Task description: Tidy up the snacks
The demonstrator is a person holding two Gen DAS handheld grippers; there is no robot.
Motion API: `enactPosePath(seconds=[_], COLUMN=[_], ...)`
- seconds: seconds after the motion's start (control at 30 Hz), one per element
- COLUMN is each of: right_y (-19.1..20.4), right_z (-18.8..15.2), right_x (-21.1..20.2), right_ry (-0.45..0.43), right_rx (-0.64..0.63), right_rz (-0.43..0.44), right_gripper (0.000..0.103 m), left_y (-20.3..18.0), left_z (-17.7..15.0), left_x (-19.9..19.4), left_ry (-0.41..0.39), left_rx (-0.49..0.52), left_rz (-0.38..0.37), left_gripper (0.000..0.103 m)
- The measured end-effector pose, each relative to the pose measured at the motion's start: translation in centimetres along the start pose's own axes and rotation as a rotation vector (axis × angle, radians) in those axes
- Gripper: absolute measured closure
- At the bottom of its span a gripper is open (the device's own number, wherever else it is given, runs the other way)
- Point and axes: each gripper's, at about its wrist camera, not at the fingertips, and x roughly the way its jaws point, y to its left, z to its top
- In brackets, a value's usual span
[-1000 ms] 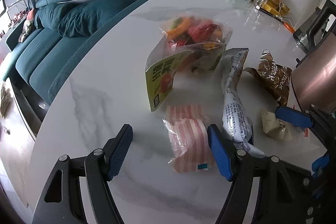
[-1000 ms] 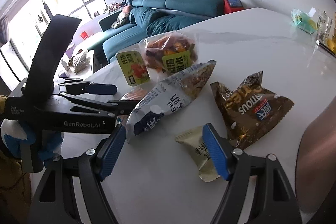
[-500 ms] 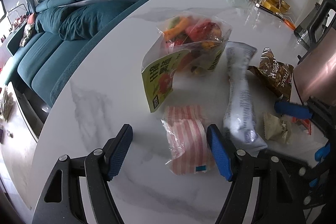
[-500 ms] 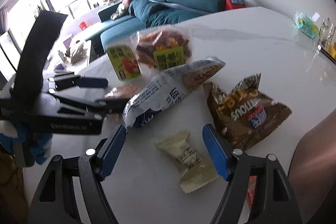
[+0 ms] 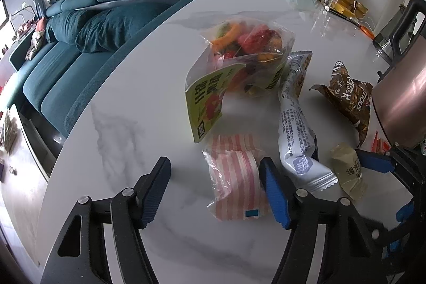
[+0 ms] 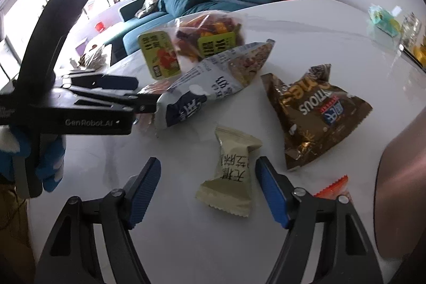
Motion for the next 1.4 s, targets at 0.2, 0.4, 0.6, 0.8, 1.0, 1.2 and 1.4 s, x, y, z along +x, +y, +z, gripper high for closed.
enactPosePath(seconds=[0.2,0.4,0.6,0.8,1.0,1.2,1.4], right_y=[-0.7,-0.6,0.2,1.1,2.1,2.4,2.8], right_z=[0.0,-0.1,-0.4,-0.8,-1.7,-2.5,-2.9], right_x=[-0.4,-0.3,-0.3,-0.6,-1.1,-1.5,-1.7], right_ry=[-0.012,-0.007,0.003,0.013,0.013,0.002,-0.012], right_rx=[0.058,0.071,0.083,0.098,0.122,0.15,0.172], right_rz=[-0.047,-0.081,-0.107,-0.124,-0.136,-0.144,-0.157], right_gripper=[0.073,0.103,0.103,0.103,0.103,0.103,0.103], left_y=[0.0,-0.2,0.0,0.3,0.4,0.3,0.1], left_z=[-0.2,-0.5,-0.7,-1.1,-1.6,-2.3,-2.8], left_x=[-0.2,-0.5,-0.8,-1.2,-1.6,-2.0,-2.2], left_ry=[-0.016,-0.024,-0.028,-0.015,-0.005,-0.009,-0.023], left_rx=[0.01,0.033,0.044,0.065,0.102,0.153,0.194], left_rz=[-0.004,-0.031,-0.055,-0.1,-0.144,-0.173,-0.175], left_gripper=[0.059,0.072,0.075,0.077,0.078,0.078,0.078])
